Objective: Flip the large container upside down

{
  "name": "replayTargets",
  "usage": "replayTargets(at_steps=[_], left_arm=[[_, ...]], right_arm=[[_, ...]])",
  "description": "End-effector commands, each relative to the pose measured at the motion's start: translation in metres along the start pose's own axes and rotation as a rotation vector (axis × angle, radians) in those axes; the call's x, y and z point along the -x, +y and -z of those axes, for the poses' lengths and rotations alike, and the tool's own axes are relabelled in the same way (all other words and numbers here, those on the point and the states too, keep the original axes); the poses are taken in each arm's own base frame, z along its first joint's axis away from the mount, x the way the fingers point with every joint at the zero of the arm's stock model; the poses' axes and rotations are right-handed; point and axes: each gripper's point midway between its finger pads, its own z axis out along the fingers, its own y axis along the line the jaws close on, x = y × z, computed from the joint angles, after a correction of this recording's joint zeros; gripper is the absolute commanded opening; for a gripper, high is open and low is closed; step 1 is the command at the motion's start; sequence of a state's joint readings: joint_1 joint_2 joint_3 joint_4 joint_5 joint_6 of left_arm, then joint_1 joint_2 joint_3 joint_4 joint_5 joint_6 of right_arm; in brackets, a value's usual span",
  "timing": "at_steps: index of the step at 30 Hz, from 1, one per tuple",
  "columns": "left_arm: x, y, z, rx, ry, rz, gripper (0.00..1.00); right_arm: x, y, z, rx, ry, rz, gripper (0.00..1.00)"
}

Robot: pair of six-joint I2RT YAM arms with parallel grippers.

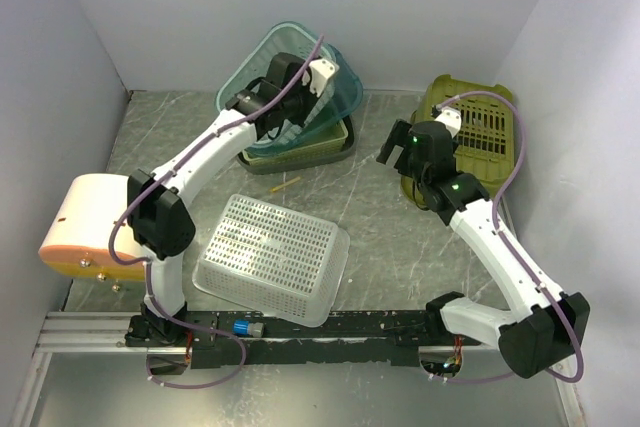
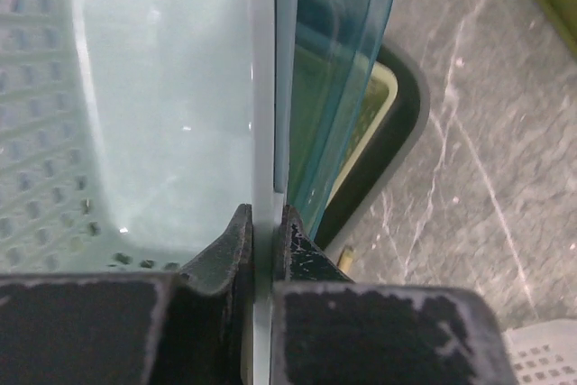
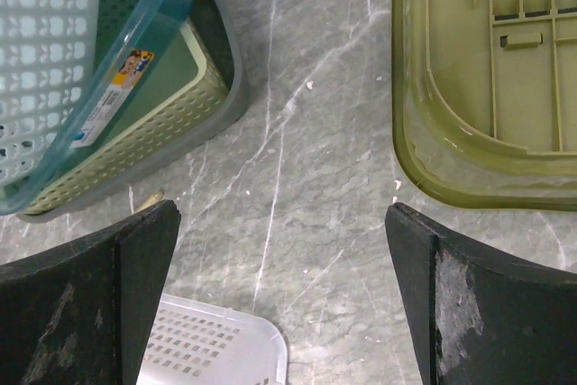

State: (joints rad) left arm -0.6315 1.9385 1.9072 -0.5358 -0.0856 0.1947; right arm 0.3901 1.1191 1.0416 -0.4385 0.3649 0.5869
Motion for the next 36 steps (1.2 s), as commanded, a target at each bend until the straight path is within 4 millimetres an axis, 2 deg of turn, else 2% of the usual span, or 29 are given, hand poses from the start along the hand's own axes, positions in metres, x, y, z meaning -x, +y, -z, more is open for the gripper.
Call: replayTargets(at_steps=[1, 5, 9, 13, 17, 20, 21, 23, 25, 29, 31, 34, 36], left_arm=[[0.075, 0.025, 0.049, 0.054, -0.198, 0.047, 0.07], [0.111, 0.024, 0.095, 0.01, -0.304, 0.086, 0.07], [0.13, 0.003, 0.136, -0.131, -0.382, 0.135, 0.07], [0.142, -0.026, 0.174, -0.321, -0.446, 0.191, 0.07], [0.139, -0.058, 0.2, -0.514, -0.463, 0.221, 0.07], [0.13, -0.078, 0.212, -0.64, -0.458, 0.245, 0.07], [0.125, -0.087, 0.211, -0.686, -0.456, 0.255, 0.07], [0.119, -0.097, 0.213, -0.75, -0.466, 0.27, 0.07], [0.115, -0.104, 0.215, -0.798, -0.479, 0.289, 0.07], [0.115, -0.111, 0.222, -0.859, -0.501, 0.3, 0.07], [0.113, -0.115, 0.222, -0.892, -0.485, 0.337, 0.07], [0.111, -0.124, 0.216, -0.967, -0.483, 0.4, 0.07], [0.11, -0.132, 0.211, -1.04, -0.483, 0.462, 0.07]], right_arm=[[0.009, -0.003, 0.007, -0.02, -0.016, -0.008, 0.99], [0.017, -0.003, 0.012, -0.016, -0.043, -0.002, 0.99], [0.032, -0.004, 0.018, -0.027, -0.088, 0.006, 0.99], [0.064, -0.003, 0.034, -0.021, -0.173, 0.042, 1.0], [0.11, 0.004, 0.065, 0.053, -0.283, 0.075, 1.0], [0.141, 0.02, 0.094, 0.154, -0.36, 0.098, 1.0], [0.15, 0.029, 0.104, 0.199, -0.38, 0.11, 1.0], [0.16, 0.047, 0.119, 0.298, -0.397, 0.138, 1.0], [0.165, 0.064, 0.129, 0.386, -0.395, 0.161, 1.0], [0.165, 0.083, 0.141, 0.5, -0.386, 0.185, 1.0], [0.165, 0.081, 0.136, 0.473, -0.366, 0.161, 1.0], [0.168, 0.055, 0.115, 0.285, -0.338, 0.106, 1.0], [0.169, 0.043, 0.109, 0.209, -0.339, 0.077, 1.0]])
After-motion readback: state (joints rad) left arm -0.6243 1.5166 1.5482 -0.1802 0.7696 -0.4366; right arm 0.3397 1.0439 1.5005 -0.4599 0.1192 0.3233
